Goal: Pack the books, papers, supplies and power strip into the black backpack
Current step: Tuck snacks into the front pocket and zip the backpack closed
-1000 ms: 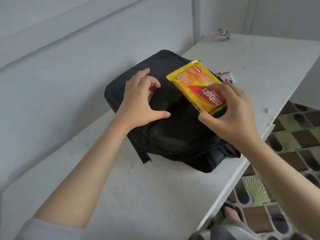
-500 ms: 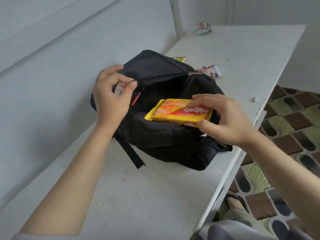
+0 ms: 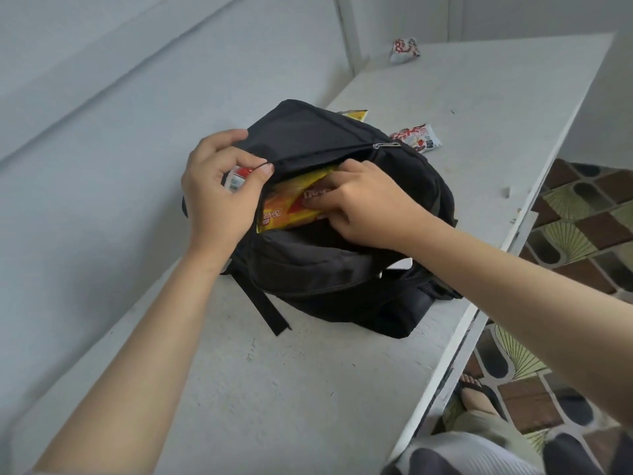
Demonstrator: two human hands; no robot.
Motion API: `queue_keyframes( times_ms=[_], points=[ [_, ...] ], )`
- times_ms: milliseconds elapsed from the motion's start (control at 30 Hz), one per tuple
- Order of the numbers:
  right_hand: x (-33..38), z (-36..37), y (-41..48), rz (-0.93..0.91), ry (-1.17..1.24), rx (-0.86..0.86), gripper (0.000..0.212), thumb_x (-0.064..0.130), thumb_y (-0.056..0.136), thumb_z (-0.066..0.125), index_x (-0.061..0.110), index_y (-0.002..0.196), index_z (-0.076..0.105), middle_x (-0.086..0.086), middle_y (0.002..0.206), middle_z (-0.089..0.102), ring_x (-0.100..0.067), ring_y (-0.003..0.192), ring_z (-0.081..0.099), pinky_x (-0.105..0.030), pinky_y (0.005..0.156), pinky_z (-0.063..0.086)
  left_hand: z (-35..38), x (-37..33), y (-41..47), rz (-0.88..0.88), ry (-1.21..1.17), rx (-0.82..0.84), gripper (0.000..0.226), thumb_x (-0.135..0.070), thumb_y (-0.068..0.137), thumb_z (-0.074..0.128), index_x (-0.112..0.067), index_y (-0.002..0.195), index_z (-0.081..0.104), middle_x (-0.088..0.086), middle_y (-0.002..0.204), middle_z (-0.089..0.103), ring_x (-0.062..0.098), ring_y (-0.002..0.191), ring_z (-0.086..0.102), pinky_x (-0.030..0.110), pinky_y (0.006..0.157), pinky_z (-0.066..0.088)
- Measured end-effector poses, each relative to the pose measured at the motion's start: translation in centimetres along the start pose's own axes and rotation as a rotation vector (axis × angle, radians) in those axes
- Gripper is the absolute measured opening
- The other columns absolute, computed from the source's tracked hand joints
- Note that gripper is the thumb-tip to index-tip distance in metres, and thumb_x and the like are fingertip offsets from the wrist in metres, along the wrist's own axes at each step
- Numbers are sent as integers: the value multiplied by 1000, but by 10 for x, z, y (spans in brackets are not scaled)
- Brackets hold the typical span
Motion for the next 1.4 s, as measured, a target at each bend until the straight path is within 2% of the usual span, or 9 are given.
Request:
queue_keyframes(
  times_ms=[133,267,333,500,800,933,1067,1233,1400],
  points=[
    [5,8,3,162,-228,36,24,7,82,57,12,101,71,-10,93,65,-31,88,55,-37,69,39,-1,-2,0,10,-5,5,5,-24,81,70,-20,79,67,-8,114,58,12,111,54,6,89,37],
    [22,8,-1,147,1,-38,27,21,89,47,11,99,70,-7,90,69,-27,81,63,-34,65,48,0,-1,0,16,-3,7,6,-24,79,70,-18,79,68,-8,113,58,14,110,55,7,89,38],
    [29,8,-6,84,98,94,43,37,95,34,16,120,62,-7,116,66,-25,105,61,-37,86,49,0,-1,0,27,8,7,7,-23,79,70,-16,79,69,-8,113,58,14,110,56,9,90,39],
    [14,11,-10,155,-15,288,67,52,91,7,24,148,28,-2,155,26,-21,145,18,-45,117,4,0,0,-2,36,34,20,11,-23,80,69,-12,80,70,-8,113,58,11,108,55,9,88,41],
    [16,2,-14,298,-87,351,68,57,95,3,20,150,22,-5,157,21,-23,145,17,-46,117,0,2,6,-14,62,18,31,8,-21,78,72,-13,82,73,-7,104,64,16,96,61,27,85,49],
    [19,-6,-23,230,-31,143,54,46,97,21,17,115,62,-5,115,66,-23,111,59,-42,111,28,5,13,-32,103,48,60,13,-21,79,73,-12,89,75,-7,98,66,14,97,60,19,89,44],
    [25,-12,-17,173,163,-220,34,31,93,41,12,79,66,0,67,62,-17,61,55,-38,66,45,4,15,-58,92,55,48,19,-24,80,70,-11,94,74,-5,97,68,8,96,59,21,88,45],
    [30,-5,30,35,264,-187,25,25,90,49,16,108,65,-1,103,64,-17,91,56,-37,78,48,5,16,-84,-9,32,-3,16,-19,81,71,-10,94,74,0,98,70,11,97,62,25,89,48],
    [34,10,73,-79,234,271,57,28,85,58,40,139,41,-8,152,33,-22,138,32,-42,111,29,6,14,-96,-65,13,-34,15,-15,80,72,-9,94,74,-1,97,70,10,95,63,19,90,46]
  ],
)
Point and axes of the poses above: each hand's wrist, its own y-axis towards the middle knuckle, its own z-axis out of the palm, x = y × z, the point moved 1 cm from there along y, towards the middle knuckle
